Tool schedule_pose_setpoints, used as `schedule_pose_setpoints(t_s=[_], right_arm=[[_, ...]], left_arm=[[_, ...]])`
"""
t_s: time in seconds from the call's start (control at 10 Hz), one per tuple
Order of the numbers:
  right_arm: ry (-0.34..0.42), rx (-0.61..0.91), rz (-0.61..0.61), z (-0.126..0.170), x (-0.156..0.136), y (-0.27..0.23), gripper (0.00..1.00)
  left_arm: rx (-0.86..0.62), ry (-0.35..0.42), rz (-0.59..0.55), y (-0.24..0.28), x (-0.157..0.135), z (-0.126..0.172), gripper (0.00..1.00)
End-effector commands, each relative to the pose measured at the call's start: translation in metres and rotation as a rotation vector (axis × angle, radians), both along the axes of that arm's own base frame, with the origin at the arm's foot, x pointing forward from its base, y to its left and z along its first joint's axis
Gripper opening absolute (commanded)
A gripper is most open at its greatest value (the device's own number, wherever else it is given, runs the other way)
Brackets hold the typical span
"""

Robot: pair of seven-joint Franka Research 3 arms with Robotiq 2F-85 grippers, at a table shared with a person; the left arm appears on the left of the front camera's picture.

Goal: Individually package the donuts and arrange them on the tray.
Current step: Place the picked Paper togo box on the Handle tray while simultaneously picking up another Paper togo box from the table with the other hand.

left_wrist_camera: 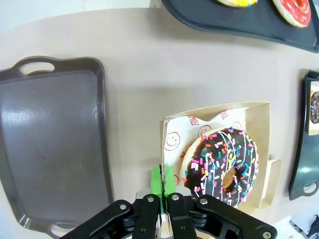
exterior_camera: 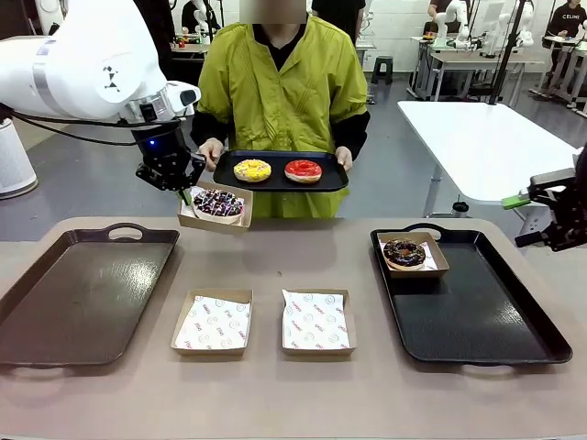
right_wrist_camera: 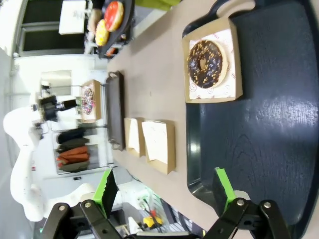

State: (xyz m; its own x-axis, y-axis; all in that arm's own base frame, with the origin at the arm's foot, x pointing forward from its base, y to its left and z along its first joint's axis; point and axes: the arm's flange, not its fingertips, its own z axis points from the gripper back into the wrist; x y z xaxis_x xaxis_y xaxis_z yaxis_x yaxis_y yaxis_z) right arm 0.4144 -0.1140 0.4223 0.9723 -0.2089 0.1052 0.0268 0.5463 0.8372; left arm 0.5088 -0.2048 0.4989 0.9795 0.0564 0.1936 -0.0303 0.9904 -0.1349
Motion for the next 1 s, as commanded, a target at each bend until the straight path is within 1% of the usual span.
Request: schedule_pose_setpoints(t_s=[0.0,0.2,0.3,0.4,0.6,0.7,0.8,0.9], right_arm=[[0.02,-0.195,0.033,0.028,0.009,0.05,1.0],[0.007,-0.326,0.071,0.057,0.013,0.104,1.0],[-0.001,-0.385,0.071,0.065,0.015,0.132,1.0],[-0.001,-0.449,0.083,0.065,0.015,0.162,1.0],[0.002,-0.529,0.077,0.051,0.02,0.206,1.0],[0.007,-0.556,0.071,0.04,0.024,0.221,1.0],[0.008,-0.584,0.062,0.028,0.028,0.233,1.0],[0.006,-0.582,0.06,0.023,0.03,0.237,1.0]], left_arm=[[-0.029,0.04,-0.033,0.043,-0.022,0.022,0.01],[-0.046,0.043,-0.014,0.09,-0.039,0.033,0.01],[-0.025,0.04,0.006,0.113,-0.043,0.033,0.01],[-0.019,0.041,0.018,0.135,-0.045,0.027,0.01],[0.04,0.051,-0.005,0.162,-0.041,0.011,0.01],[0.053,0.057,-0.019,0.171,-0.039,0.004,0.01],[0.065,0.06,-0.027,0.18,-0.034,-0.002,0.01],[0.066,0.051,-0.039,0.184,-0.031,-0.006,0.01]])
